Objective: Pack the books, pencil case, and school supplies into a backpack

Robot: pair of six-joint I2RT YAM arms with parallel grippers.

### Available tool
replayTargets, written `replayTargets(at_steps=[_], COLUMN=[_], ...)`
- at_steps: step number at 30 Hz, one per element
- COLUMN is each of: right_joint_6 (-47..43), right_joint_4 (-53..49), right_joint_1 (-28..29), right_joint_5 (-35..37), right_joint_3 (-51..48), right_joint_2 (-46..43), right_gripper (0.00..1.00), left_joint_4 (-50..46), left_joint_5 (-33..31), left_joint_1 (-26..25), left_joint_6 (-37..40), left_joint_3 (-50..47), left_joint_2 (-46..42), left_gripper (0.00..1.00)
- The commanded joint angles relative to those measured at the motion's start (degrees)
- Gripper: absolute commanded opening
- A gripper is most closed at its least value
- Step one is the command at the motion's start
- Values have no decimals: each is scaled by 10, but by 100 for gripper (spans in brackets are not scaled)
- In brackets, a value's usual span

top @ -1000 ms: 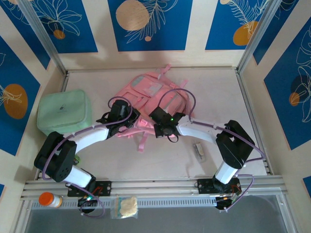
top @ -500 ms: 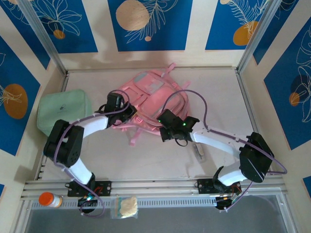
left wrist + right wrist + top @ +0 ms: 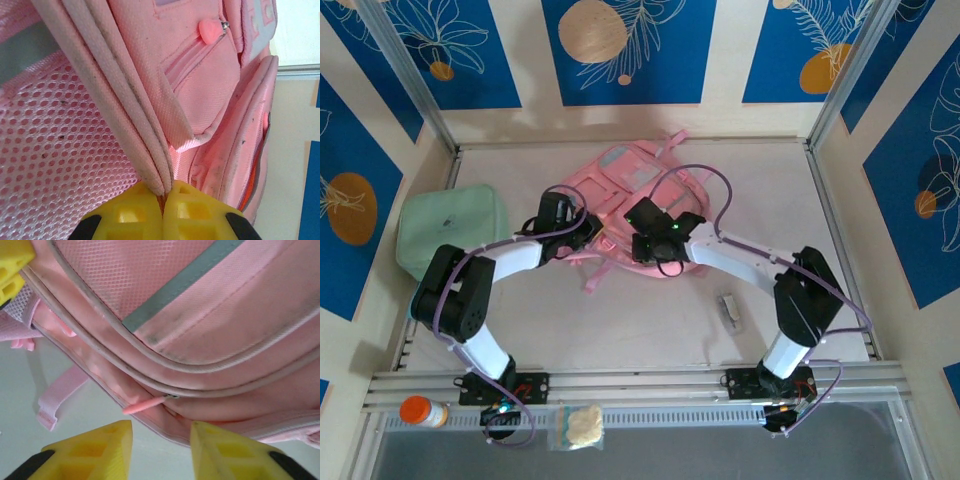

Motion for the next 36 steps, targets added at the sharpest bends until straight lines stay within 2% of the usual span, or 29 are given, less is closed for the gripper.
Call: replayTargets(at_steps=[1,4,9,18,25,36], right_joint_6=[114,148,192,218,210,177], right_joint_4=[-72,-73,-138,-148,-113,-131], right_joint_1=[21,32,39,32,33,40], right_joint_5=[31,35,80,111,83,123], right_joint_3=[38,62,133,161,137,99], right_joint_2=[38,70,135,177,185,115], right_gripper=[38,38,39,39,25,0], left_joint_4=[16,13,13,14,16,2], left_joint_5=[18,15,14,16,16,15], left_joint_1=[-12,-13,-17,-18,-18,-9], left_joint_6=[-4,-5,-6,-6,-8,-5], left_joint_3=[0,2,4,9,11,14], left_joint_2=[-25,-25,-25,-17,-14,-10], left_gripper=[0,0,0,0,0,0])
